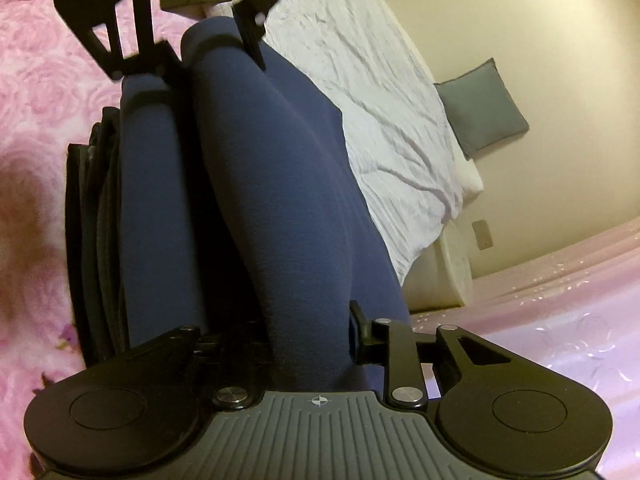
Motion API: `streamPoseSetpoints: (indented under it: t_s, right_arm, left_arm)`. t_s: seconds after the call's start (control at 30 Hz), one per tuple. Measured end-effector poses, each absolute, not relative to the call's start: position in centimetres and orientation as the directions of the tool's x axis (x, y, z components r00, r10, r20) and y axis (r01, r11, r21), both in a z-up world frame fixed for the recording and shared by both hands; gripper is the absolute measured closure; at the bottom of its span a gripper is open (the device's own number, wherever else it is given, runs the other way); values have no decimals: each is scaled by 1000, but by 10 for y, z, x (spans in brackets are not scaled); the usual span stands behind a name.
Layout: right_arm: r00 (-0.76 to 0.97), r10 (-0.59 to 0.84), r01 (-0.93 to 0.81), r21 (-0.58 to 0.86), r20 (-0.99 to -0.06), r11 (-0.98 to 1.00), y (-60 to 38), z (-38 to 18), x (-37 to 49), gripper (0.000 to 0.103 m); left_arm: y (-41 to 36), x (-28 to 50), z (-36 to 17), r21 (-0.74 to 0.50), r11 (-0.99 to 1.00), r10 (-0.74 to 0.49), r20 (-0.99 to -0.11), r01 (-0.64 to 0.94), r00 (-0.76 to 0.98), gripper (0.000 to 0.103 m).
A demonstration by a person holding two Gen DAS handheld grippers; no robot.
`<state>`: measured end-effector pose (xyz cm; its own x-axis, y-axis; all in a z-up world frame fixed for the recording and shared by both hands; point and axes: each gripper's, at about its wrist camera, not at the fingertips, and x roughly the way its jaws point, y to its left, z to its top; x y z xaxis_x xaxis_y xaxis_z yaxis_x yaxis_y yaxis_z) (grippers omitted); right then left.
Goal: Fold clothes
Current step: 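Carry the navy garment with both grippers and lower it onto the dark stack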
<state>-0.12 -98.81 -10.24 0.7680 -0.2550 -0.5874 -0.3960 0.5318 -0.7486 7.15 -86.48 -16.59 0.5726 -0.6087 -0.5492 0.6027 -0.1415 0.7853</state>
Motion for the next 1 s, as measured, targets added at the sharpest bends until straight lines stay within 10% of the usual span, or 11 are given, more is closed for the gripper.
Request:
streamPoseSetpoints:
  t_s: [0.33,0.73,0.87,1.0]
  right_arm:
    - [804,-272,-330,-777,-529,537,-959,-103,-1,76]
    - [772,-292,-391,-785,-564,481,-950,-129,-21,69]
    - [770,-318,-372,-793,-554,483,-950,-133,-29,44]
    - [767,-329,-335,-781,-551,526,-957,-137,-36,42]
  left_arm:
    - [-854,65,-152,855,-47,-642,-422,517,640,75]
    - [-856,54,-187,817,-107,-608,-505,566,613,66]
    - [-845,60,-181,808,-100,-600,-514,580,613,64]
    - [-835,55,-179,794,-79,-587,-526,603,615,68]
